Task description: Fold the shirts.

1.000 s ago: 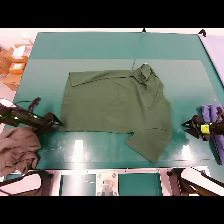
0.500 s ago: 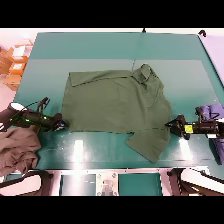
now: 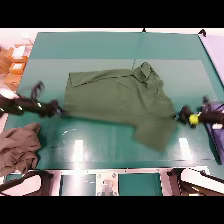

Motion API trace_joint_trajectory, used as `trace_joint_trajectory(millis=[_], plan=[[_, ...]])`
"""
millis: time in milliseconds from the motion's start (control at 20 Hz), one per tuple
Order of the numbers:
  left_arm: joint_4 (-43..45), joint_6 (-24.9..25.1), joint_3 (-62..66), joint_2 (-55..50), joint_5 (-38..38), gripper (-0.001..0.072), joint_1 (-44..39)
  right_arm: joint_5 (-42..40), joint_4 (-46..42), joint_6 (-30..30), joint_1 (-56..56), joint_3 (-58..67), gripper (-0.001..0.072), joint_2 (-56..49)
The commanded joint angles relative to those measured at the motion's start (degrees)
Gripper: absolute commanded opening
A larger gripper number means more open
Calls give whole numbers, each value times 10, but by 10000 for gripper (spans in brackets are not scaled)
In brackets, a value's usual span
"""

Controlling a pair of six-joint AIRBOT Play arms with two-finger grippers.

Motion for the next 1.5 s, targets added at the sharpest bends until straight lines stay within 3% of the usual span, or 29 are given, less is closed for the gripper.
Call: trace_joint_trajectory(millis=[0,100,200,400,500,750,900,1050,1250,1450], plan=[[-63,-20,174,80,-35,19,1,63,136,-7,0,164,14,75],[-77,-26,315,130,-33,19,1,57,212,-14,0,289,14,134],[-77,-26,454,162,-33,19,1,32,235,-14,0,419,15,186],[-76,-35,704,187,-30,19,1,-30,221,-15,-12,597,14,263],[-74,-35,766,194,-22,19,1,-61,181,-19,-14,639,15,290],[-13,-63,715,211,-42,20,1,-84,95,-19,-14,629,15,313],[-12,-61,598,204,-44,20,1,-83,116,-20,-12,527,16,308],[-38,-37,467,164,-39,20,0,-98,136,-58,31,387,16,278],[-68,24,323,53,34,20,-33,-189,136,-106,123,235,16,172],[-70,56,292,-122,135,20,-71,-285,142,-119,184,219,15,-30]])
